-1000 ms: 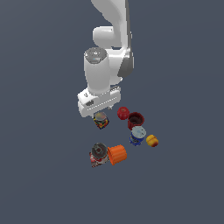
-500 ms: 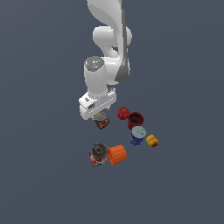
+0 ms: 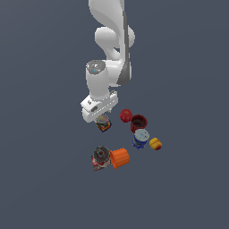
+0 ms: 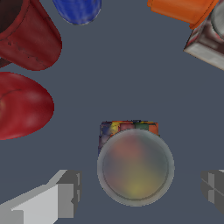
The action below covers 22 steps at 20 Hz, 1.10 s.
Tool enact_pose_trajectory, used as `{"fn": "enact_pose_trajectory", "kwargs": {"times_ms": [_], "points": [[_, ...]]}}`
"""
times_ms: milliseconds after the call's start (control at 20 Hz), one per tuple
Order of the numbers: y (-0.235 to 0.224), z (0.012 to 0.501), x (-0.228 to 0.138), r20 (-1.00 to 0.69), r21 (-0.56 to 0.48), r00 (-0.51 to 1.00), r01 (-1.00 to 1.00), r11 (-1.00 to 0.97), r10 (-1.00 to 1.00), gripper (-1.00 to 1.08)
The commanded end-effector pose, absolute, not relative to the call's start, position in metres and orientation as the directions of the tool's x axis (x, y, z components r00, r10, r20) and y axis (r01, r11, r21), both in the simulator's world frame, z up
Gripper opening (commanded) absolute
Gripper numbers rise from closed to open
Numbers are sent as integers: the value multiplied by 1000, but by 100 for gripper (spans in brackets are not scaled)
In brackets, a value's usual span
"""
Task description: Pick up a designated object from a clutter of objects.
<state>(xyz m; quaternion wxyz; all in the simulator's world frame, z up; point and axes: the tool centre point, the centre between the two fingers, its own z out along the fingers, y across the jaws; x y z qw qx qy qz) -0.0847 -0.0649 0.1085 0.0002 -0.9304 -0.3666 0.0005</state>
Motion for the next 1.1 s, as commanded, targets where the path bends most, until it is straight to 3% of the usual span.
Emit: {"fn": "enact_pose_trajectory", "kwargs": {"times_ms": [0, 900, 950, 1050], "points": [[-65, 108, -85, -1, -1, 731, 682, -731, 682, 100], [-65, 58, -86, 0, 0, 729, 685, -729, 685, 100], [-65, 58, -86, 0, 0, 729, 685, -729, 685, -100], [-65, 58, -86, 0, 0, 729, 685, -729, 685, -100]]}}
